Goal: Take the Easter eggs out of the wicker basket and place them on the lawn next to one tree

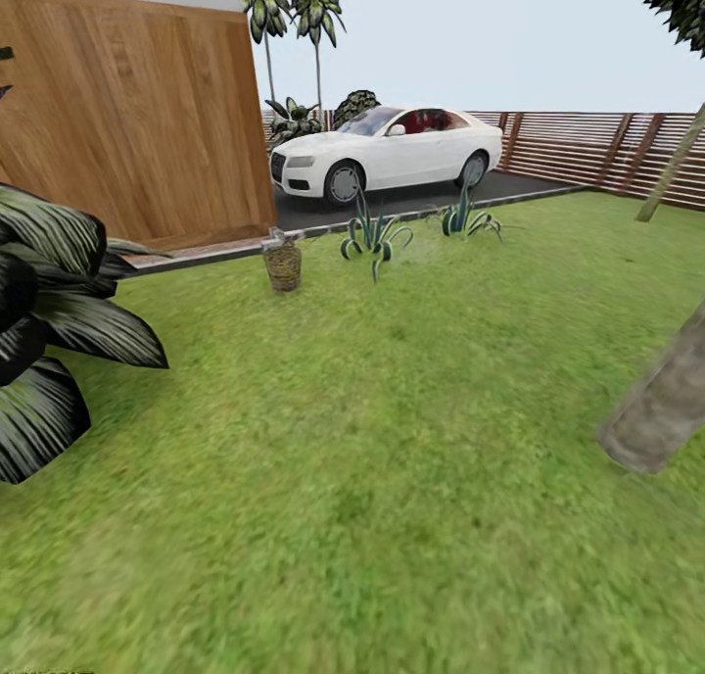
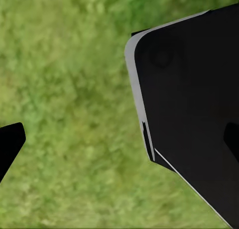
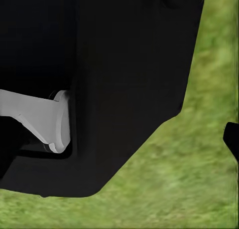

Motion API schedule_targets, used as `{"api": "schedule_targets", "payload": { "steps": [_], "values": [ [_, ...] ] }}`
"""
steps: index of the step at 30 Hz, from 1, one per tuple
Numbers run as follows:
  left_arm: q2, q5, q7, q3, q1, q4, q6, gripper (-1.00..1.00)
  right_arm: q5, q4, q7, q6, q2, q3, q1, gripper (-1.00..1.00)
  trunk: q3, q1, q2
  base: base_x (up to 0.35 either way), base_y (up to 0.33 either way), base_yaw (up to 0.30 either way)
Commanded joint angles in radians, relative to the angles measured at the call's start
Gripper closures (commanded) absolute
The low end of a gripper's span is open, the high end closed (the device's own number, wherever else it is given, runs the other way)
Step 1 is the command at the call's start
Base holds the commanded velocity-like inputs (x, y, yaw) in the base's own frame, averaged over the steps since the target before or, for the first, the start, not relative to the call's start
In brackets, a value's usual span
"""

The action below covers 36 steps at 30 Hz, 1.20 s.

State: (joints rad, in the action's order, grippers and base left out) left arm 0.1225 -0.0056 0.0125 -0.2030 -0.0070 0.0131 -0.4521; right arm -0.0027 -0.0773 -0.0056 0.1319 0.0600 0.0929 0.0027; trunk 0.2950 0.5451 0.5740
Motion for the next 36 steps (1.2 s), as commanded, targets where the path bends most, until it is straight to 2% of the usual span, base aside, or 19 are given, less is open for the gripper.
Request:
{"api": "schedule_targets", "payload": {
  "steps": [1, 22, 36],
  "values": [
    [0.0, -0.001, 0.001, -0.004, -0.001, -0.001, -0.004, -1.0, 0.0, -0.001, -0.001, 0.002, 0.0, 0.006, 0.0, -1.0, 0.001, 0.001, 0.001, 0.263, -0.108, 0.263],
    [-0.001, -0.001, 0.001, -0.004, -0.001, -0.001, -0.004, -1.0, 0.0, -0.001, -0.001, 0.002, -0.001, 0.003, 0.0, -1.0, 0.001, 0.001, 0.001, 0.263, -0.108, 0.26],
    [0.0, -0.001, 0.001, -0.004, -0.001, -0.001, -0.004, -1.0, 0.0, -0.001, -0.001, 0.002, -0.002, 0.002, 0.0, -1.0, 0.001, 0.001, 0.001, 0.263, -0.15, 0.043]
  ]
}}
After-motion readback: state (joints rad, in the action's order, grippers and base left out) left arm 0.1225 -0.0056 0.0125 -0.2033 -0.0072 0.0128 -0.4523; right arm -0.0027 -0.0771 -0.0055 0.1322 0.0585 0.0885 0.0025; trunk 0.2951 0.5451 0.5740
